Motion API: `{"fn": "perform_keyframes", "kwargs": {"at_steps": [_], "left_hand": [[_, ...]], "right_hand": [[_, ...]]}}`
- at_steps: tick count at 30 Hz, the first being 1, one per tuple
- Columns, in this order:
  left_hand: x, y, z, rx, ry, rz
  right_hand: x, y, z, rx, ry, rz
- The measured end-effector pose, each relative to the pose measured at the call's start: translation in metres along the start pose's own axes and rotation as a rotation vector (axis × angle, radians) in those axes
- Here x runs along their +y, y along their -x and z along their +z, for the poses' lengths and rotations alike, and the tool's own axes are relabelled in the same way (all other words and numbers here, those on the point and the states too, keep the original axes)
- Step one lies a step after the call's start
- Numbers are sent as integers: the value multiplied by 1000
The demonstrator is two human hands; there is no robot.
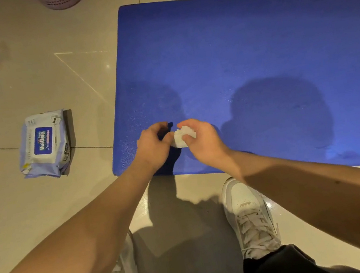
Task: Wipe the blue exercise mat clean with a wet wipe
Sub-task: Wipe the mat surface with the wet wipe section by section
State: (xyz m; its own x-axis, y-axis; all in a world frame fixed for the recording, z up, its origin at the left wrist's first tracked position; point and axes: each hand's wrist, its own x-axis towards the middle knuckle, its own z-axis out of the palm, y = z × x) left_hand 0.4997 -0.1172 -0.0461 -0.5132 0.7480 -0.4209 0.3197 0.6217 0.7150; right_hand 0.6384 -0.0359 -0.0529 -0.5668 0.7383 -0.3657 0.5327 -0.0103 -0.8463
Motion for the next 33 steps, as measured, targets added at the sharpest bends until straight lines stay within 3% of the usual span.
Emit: {"fn": "perform_keyframes", "kwargs": {"at_steps": [3,7,13,15,21,23,25,27,29,31,33], "left_hand": [[12,6,3,-59,188,-60],[16,10,5,-79,210,-46],[13,9,11,24,192,-58],[15,10,14,21,205,-52],[19,14,19,-87,301,5],[18,15,18,-112,311,20],[16,15,16,-85,330,-11],[8,13,14,3,214,-26],[-3,11,10,67,-133,21],[-15,10,6,68,-445,72],[-21,12,5,33,-609,68]], "right_hand": [[1,3,-2,-3,-80,3],[2,4,-4,22,-192,78],[12,10,-7,255,223,13],[14,11,-5,247,161,29],[4,10,7,184,-389,295],[10,5,8,193,-423,330],[16,-4,3,230,-310,287],[18,-12,-8,247,-227,169],[21,-20,-20,312,-104,-10],[31,-27,-28,403,231,-219],[43,-29,-25,324,530,-276]]}}
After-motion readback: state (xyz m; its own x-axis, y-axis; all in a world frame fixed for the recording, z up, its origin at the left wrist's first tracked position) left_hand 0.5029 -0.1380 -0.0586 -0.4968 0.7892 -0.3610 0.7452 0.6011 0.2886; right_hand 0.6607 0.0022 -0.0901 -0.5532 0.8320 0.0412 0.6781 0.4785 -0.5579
